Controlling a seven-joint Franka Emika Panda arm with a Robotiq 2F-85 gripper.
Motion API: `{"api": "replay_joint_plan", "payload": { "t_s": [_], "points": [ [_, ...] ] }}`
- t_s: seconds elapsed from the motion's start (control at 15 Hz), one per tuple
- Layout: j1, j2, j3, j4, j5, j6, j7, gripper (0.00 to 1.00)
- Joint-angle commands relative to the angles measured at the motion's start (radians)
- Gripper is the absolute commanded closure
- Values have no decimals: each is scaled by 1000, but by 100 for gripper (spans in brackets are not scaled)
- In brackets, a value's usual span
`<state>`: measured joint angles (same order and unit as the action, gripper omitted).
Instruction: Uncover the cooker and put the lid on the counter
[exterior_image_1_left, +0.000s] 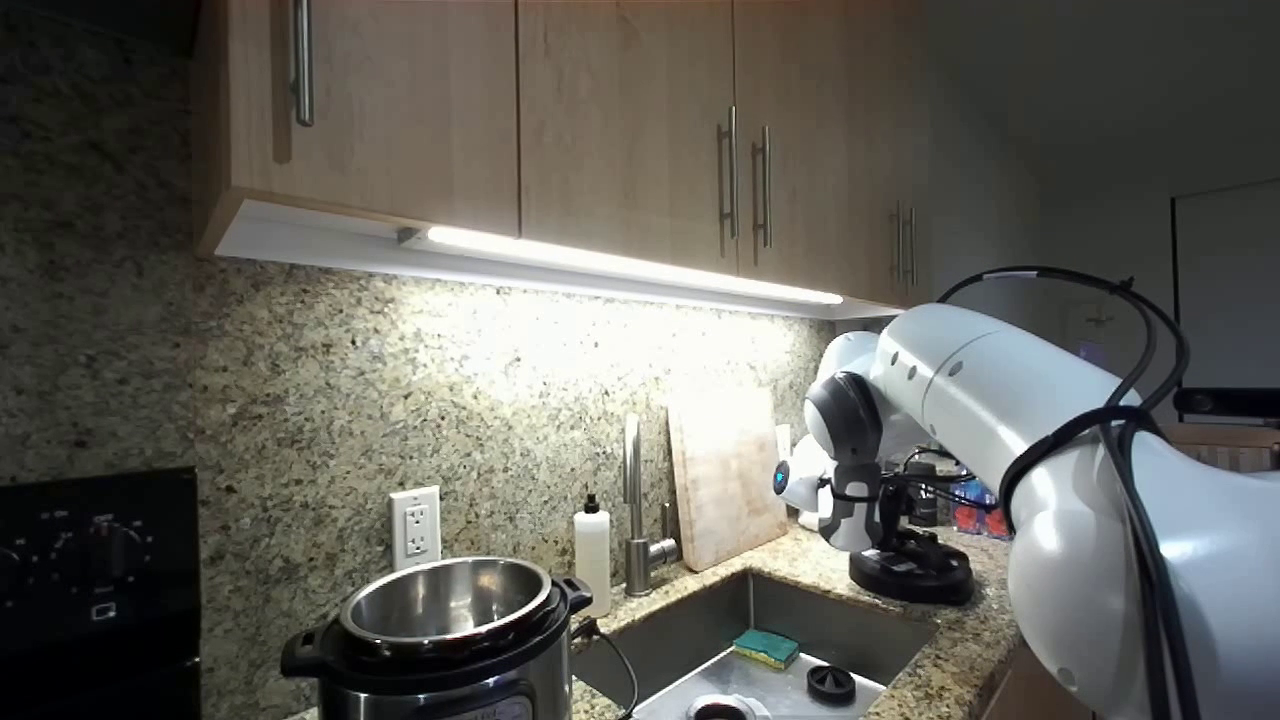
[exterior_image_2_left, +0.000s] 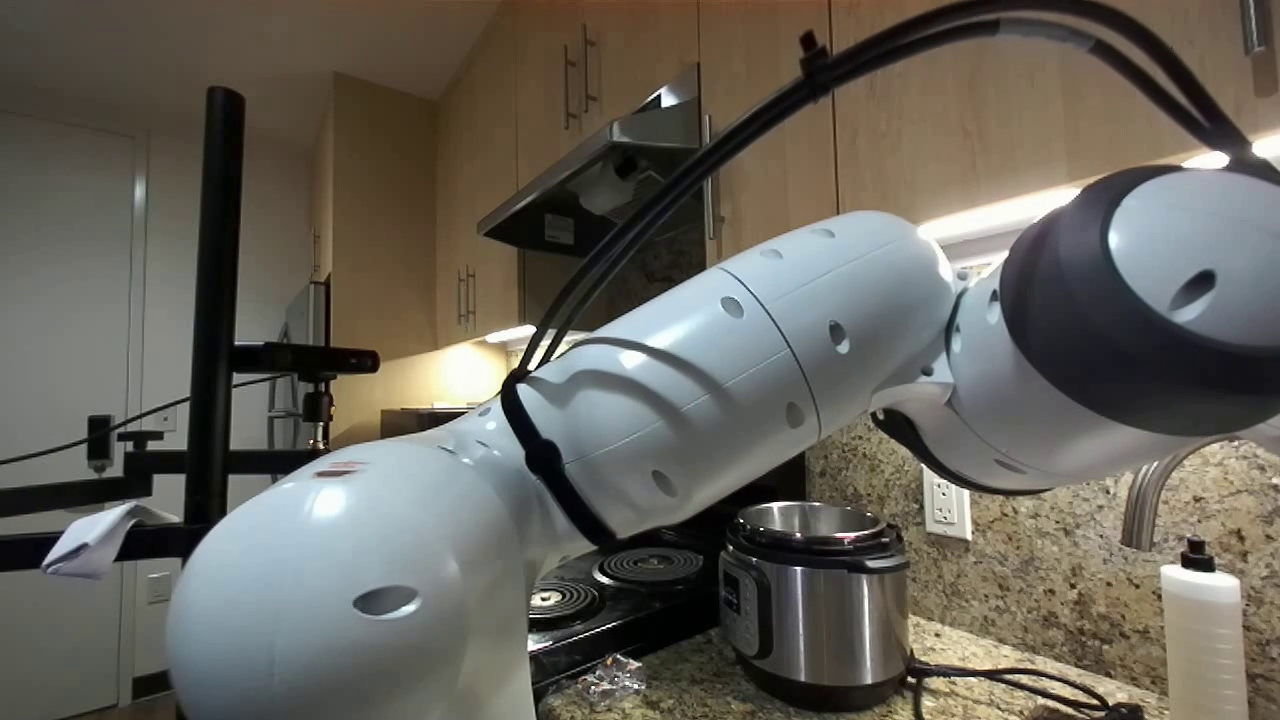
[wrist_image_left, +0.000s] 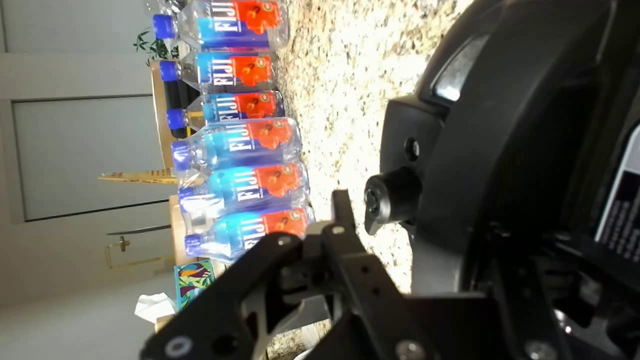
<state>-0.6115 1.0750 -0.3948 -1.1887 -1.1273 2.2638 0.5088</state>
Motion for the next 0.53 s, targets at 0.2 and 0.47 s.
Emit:
{"api": "replay_joint_plan", "payload": {
  "t_s": [0.2,0.47],
  "points": [
    [9,-47,5,-22,7,-30,-62,10],
    [18,-48,5,-31,5,-62,-97,0]
  ]
}}
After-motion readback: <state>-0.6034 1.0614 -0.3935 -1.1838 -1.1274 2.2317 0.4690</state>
